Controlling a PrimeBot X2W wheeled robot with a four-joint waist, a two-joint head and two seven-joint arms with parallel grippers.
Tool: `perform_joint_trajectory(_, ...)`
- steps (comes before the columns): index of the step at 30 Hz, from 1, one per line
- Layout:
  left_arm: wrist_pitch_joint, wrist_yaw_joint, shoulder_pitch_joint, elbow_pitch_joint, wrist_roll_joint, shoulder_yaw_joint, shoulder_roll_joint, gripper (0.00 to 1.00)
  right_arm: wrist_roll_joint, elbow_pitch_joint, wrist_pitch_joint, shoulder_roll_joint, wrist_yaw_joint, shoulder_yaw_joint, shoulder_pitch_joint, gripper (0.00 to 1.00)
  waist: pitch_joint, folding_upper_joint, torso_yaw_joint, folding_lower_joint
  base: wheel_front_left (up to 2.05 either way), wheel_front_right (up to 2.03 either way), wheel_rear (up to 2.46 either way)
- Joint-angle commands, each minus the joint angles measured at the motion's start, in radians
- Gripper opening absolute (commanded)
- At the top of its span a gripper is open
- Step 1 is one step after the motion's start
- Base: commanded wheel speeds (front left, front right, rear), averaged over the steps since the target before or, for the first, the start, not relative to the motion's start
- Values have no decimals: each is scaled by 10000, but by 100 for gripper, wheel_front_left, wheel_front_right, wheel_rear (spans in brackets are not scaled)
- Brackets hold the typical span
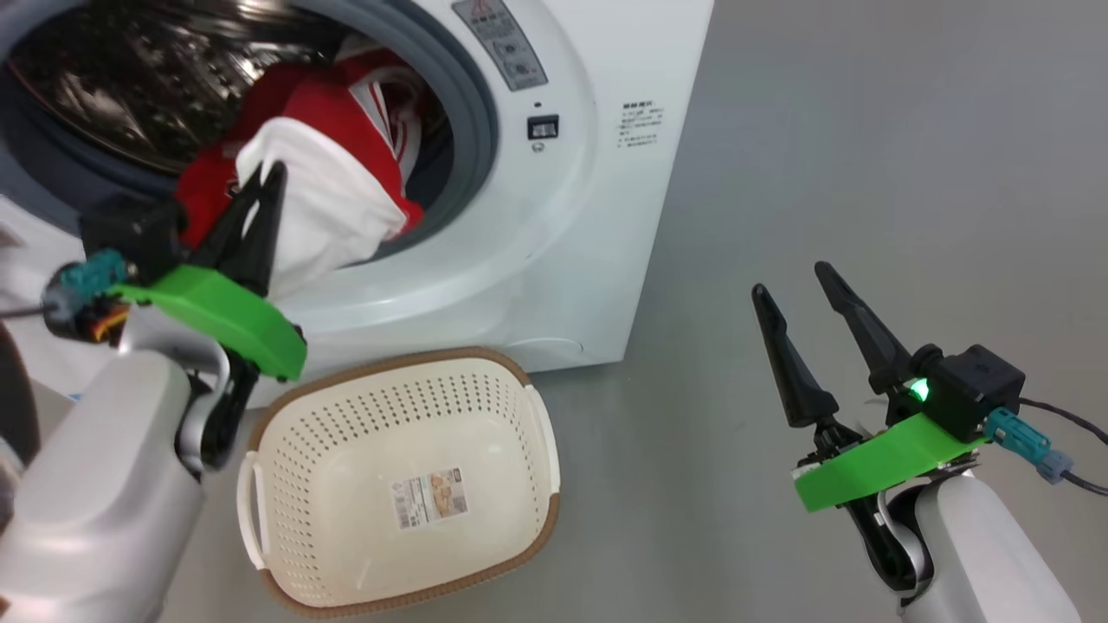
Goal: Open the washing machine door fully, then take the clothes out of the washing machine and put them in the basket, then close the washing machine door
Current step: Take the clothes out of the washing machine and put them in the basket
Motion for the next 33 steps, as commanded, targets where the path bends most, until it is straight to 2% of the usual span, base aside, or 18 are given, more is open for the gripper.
perform_joint_trajectory(1, 15, 221, 158, -690, -45, 312, 569, 0, 299, -210, -46, -55, 16, 241, 147, 100, -378, 0, 248, 0, 0, 0, 0)
perform_joint_trajectory(9, 422, 1203, 1865, -3298, -252, 493, 1356, 0, 400, -203, -46, -128, 16, 304, 311, 100, -545, 0, 387, 0, 0, 0, 0)
perform_joint_trajectory(16, 598, 1800, 2786, -4675, -367, 584, 1677, 0, 406, -250, -46, -131, 16, 296, 296, 100, -385, 0, 398, 0, 0, 0, 0)
perform_joint_trajectory(22, 415, 2176, 3464, -5175, -335, 542, 1703, 0, 380, -298, -46, -53, 16, 322, 128, 100, -66, 0, 176, 0, 0, 0, 0)
perform_joint_trajectory(26, 150, 2251, 3788, -4906, -274, 467, 1648, 0, 336, -351, -46, -18, 16, 266, 64, 100, 189, 0, -23, 0, 0, 0, 0)
perform_joint_trajectory(33, -377, 1591, 3681, -3029, -530, 372, 1140, 0, 280, -422, -46, 96, 16, 299, -125, 100, 603, 0, -387, 0, 0, 0, 0)
